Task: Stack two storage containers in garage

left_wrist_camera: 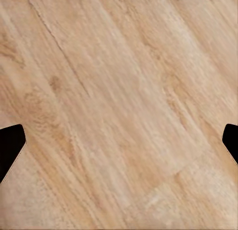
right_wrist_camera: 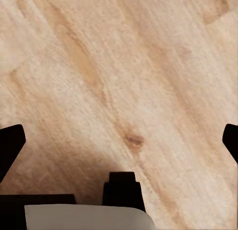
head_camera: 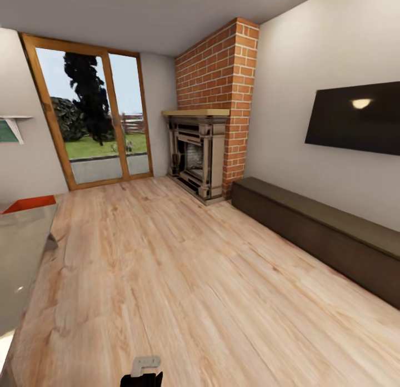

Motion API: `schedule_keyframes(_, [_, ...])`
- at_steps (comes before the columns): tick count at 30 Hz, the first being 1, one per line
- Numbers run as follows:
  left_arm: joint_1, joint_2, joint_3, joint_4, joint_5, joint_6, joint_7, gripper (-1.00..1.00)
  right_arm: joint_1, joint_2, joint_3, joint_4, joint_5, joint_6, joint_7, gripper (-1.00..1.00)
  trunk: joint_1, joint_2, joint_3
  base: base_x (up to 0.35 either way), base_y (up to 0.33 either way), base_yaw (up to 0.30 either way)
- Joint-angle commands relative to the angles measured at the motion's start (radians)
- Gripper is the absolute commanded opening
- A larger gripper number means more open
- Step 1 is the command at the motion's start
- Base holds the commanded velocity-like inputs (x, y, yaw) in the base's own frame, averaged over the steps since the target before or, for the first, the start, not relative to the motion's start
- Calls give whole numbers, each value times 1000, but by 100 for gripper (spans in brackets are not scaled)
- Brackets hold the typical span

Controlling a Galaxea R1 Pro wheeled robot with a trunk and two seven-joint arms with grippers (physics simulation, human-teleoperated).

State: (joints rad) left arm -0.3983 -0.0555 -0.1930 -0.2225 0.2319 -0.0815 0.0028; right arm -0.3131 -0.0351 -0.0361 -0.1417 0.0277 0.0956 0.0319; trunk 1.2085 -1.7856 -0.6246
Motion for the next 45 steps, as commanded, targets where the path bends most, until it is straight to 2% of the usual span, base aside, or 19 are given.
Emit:
schedule_keyframes(1, [-1, 0, -8, 2, 10, -4, 0, 100, 0, 0, -4, -3, 3, 6, 3, 100, 0, 0, -1, 344, -72, 155])
schedule_keyframes(20, [-1, 0, -8, 2, 10, -4, 0, 100, 1, 0, -4, -3, 3, 6, 3, 100, 0, 0, -1, 344, -72, 23])
schedule_keyframes(34, [-1, 0, -8, 2, 10, -4, 0, 100, 0, 0, -4, -3, 3, 6, 3, 100, 0, 0, -8, 344, -72, 209])
schedule_keyframes(45, [-1, 0, -8, 2, 10, -4, 0, 100, 1, 0, -4, -3, 3, 6, 3, 100, 0, 0, -9, 344, -72, 34])
